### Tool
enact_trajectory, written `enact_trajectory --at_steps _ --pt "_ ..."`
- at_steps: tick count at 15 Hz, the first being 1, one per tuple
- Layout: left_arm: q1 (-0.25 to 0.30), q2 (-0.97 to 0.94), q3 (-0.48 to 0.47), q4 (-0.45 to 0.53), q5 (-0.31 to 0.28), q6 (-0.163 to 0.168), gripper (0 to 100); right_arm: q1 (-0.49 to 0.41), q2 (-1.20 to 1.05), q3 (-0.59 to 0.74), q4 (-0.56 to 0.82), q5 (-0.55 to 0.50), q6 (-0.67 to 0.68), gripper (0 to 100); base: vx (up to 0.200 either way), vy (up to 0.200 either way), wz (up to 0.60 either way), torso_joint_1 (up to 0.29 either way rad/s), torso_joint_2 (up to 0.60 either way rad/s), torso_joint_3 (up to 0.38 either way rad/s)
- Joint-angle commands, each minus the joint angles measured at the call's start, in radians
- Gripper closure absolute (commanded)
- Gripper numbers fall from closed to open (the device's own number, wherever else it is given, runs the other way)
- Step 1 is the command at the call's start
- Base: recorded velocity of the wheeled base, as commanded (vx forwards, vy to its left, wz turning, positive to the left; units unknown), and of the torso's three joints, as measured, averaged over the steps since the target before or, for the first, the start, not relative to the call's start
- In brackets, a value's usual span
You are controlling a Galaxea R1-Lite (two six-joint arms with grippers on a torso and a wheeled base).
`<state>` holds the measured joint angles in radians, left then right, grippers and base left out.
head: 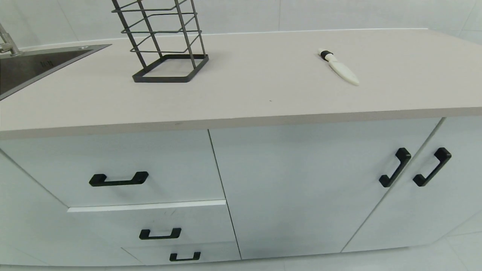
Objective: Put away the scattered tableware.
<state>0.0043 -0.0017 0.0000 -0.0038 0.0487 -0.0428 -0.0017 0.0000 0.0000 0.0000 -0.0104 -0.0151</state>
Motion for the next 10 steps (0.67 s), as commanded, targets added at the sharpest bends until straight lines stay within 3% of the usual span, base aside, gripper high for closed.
enact_trajectory --at_steps 1,10 --pt "0.0 0.002 0.0 -0.001 0.0 0.0 0 0.0 0.0 0.0 0.0 0.0 0.0 0 0.0 0.0 0.0 0.0 0.0 0.0" --pt "0.0 0.002 0.0 -0.001 0.0 0.0 0 0.0 0.002 0.0 0.0 0.0 0.014 0 0.0 0.0 0.0 0.0 0.0 0.0"
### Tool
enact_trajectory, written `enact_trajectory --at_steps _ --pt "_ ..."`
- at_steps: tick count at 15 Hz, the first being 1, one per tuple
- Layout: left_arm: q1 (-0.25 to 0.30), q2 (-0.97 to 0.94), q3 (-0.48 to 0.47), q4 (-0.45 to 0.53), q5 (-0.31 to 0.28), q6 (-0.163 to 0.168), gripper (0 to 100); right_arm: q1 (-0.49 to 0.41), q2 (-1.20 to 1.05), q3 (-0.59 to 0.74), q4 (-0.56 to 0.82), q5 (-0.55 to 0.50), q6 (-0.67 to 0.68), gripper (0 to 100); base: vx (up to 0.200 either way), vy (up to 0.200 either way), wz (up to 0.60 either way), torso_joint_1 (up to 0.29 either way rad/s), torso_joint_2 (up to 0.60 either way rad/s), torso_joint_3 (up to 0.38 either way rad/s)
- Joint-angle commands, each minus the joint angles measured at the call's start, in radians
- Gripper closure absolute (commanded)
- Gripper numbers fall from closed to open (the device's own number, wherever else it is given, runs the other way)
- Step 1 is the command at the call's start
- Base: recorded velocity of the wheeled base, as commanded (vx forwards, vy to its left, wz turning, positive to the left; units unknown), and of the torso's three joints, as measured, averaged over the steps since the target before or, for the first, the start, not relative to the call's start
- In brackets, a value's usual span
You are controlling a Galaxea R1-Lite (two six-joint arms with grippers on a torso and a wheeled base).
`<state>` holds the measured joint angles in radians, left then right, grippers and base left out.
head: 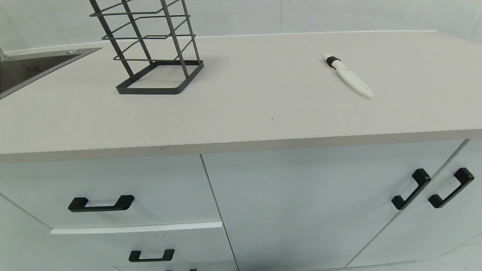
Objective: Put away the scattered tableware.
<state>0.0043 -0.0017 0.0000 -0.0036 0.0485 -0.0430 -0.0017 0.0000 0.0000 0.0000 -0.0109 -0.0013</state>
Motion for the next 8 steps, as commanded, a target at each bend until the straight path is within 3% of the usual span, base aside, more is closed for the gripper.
enact_trajectory --at_steps 1,6,8 --pt "0.0 0.002 0.0 -0.001 0.001 0.0 0 0.0 0.0 0.0 0.0 0.0 0.0 0 0.0 0.0 0.0 0.0 0.0 0.0" --pt "0.0 0.002 0.0 -0.001 0.002 0.0 0 0.0 0.002 0.0 0.0 0.0 -0.002 0 0.0 0.0 0.0 0.203 -0.1 -0.095" --pt "0.0 0.002 0.0 0.001 0.002 0.0 0 0.0 0.002 0.0 0.0 0.0 0.0 0 0.0 0.0 0.0 0.259 -0.49 -0.234"
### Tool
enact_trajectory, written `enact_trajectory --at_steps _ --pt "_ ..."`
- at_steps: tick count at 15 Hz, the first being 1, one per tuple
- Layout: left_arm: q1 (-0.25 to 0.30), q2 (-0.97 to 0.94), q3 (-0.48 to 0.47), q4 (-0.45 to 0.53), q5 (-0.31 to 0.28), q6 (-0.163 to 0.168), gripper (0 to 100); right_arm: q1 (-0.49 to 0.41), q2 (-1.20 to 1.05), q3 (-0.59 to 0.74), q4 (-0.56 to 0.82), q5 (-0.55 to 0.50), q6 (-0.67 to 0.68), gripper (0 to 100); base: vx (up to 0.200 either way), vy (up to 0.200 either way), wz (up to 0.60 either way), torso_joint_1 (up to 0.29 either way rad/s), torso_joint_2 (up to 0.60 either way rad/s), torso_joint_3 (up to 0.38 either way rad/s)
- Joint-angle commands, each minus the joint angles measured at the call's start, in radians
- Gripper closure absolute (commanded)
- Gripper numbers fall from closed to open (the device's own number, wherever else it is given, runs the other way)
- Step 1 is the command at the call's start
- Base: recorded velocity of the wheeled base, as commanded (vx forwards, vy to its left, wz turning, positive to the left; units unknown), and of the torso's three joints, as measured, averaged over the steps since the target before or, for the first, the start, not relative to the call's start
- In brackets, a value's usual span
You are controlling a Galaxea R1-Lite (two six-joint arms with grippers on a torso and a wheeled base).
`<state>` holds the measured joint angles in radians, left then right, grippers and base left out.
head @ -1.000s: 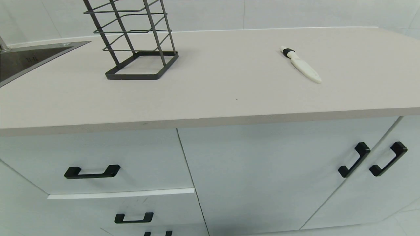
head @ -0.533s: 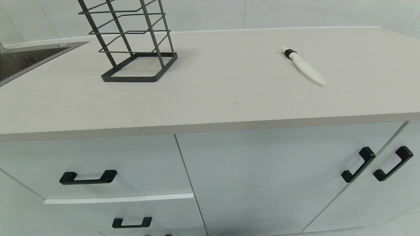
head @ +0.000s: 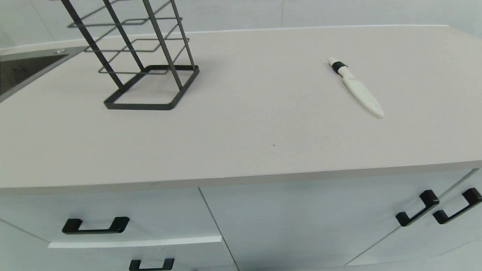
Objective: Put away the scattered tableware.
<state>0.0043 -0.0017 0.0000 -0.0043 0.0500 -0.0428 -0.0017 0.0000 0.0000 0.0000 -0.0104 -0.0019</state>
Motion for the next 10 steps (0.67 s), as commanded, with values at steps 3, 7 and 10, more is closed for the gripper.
enact_trajectory --at_steps 3,7,10 --pt "0.0 0.002 0.0 0.0 0.001 0.0 0 0.0 0.002 0.0 0.0 0.0 0.0 0 0.0 0.0 0.0 0.175 -0.63 -0.167" --pt "0.0 0.002 0.0 0.0 0.001 0.0 0 0.0 0.002 0.0 0.0 0.0 -0.001 0 0.0 0.0 0.0 0.223 -0.47 -0.211" --pt "0.0 0.002 0.0 0.0 0.001 0.0 0 0.0 0.002 0.0 0.0 0.0 -0.001 0 0.0 0.0 0.0 0.102 -0.48 -0.217"
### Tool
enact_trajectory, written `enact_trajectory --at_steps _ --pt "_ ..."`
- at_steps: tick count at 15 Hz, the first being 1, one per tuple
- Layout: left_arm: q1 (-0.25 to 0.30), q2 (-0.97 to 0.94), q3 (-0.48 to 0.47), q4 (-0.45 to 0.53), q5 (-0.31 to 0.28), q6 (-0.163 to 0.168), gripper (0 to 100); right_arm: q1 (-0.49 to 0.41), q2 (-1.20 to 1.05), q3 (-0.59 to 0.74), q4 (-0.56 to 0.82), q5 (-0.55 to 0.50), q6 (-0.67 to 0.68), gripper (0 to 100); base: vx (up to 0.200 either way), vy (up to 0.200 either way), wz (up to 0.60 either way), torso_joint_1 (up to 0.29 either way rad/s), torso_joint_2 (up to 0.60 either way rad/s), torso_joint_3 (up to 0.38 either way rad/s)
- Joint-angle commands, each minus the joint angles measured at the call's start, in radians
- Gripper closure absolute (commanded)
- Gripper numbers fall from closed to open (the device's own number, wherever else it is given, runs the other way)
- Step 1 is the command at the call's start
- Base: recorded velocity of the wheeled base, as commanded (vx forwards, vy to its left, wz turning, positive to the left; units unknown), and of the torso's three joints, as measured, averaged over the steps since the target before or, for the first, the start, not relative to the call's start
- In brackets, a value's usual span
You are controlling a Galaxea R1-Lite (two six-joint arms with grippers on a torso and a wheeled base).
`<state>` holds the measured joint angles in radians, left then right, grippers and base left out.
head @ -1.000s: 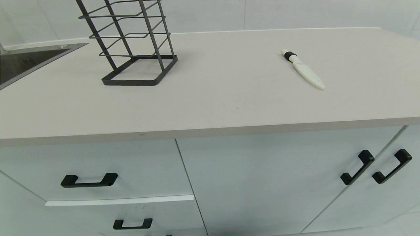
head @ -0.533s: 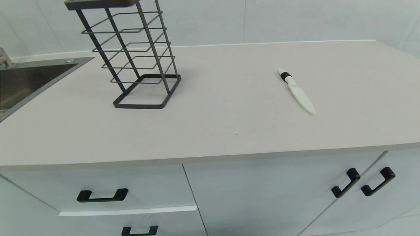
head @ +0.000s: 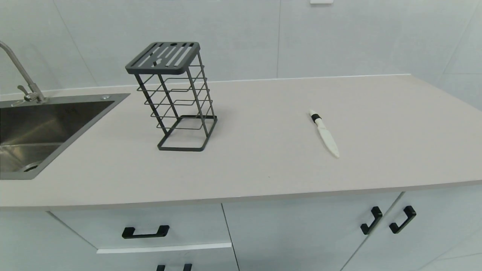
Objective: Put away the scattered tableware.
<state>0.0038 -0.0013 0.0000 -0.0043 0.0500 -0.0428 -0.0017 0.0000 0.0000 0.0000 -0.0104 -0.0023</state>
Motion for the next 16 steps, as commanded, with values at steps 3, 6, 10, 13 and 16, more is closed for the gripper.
enact_trajectory --at_steps 3,6,10,13,16 --pt "0.001 0.001 0.0 0.0 0.001 0.0 0 0.0 0.002 0.0 0.0 0.0 -0.001 0 0.0 0.0 0.0 0.396 -0.49 -0.233" --pt "0.001 0.001 0.0 0.001 0.001 0.0 0 0.0 0.002 0.0 0.0 0.0 -0.001 0 0.0 0.0 0.0 0.307 -0.51 -0.242" --pt "0.001 0.001 0.0 0.001 0.001 0.0 0 0.0 0.0 0.0 0.0 0.0 -0.001 0 0.0 0.0 0.0 0.278 -0.53 -0.246" --pt "0.001 0.001 0.0 0.0 0.001 0.0 0 0.0 0.0 0.0 0.0 0.0 -0.001 0 0.0 0.0 0.0 0.292 -0.56 -0.269" --pt "0.001 0.001 0.0 0.0 0.001 0.0 0 0.0 0.002 0.0 0.0 0.003 -0.004 0 0.0 0.0 0.0 0.302 -0.58 -0.286"
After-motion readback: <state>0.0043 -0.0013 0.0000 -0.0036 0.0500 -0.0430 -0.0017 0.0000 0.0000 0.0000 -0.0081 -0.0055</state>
